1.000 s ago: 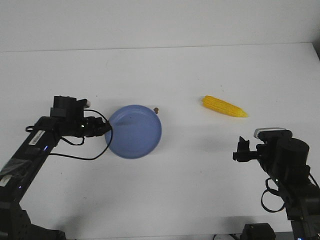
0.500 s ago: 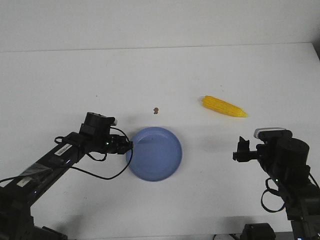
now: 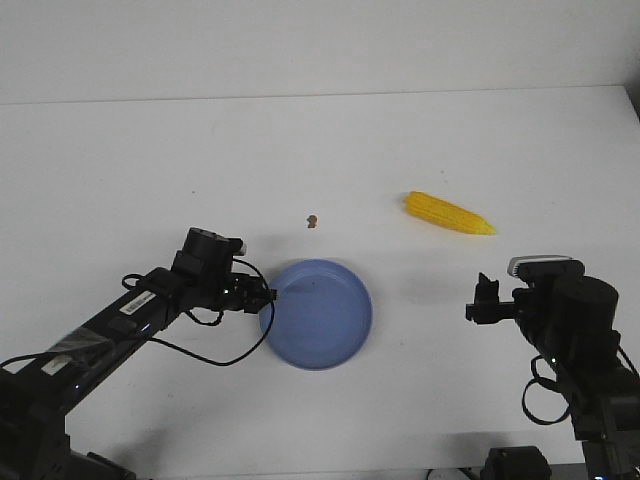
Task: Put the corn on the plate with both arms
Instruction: 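Slide the blue plate with the left gripper toward the table center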
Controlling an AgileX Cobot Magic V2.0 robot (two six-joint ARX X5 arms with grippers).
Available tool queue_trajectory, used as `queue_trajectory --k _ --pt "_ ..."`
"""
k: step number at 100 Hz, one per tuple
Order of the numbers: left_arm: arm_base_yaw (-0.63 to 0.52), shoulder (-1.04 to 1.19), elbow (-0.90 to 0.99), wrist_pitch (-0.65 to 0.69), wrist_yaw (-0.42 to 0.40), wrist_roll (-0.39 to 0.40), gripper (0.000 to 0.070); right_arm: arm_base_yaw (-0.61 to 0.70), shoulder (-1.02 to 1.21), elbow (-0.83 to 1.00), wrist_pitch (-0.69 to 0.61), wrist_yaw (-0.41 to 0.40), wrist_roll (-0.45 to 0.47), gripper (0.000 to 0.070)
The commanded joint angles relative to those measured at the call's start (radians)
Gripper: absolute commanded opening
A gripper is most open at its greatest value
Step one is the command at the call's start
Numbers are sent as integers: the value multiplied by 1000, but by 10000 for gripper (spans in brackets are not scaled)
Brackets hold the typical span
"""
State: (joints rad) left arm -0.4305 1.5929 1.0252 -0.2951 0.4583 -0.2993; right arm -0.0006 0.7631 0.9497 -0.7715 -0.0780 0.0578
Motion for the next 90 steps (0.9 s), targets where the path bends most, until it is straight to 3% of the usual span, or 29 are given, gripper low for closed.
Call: queue_trajectory --k 1,81,90 --pt "-4 29 7 6 4 0 8 2 3 18 8 0 -2 495" --pt "-13 111 5 10 -29 29 17 2 3 18 9 0 -2 495" --pt "-15 123 5 10 -28 27 82 2 3 18 9 0 -2 495"
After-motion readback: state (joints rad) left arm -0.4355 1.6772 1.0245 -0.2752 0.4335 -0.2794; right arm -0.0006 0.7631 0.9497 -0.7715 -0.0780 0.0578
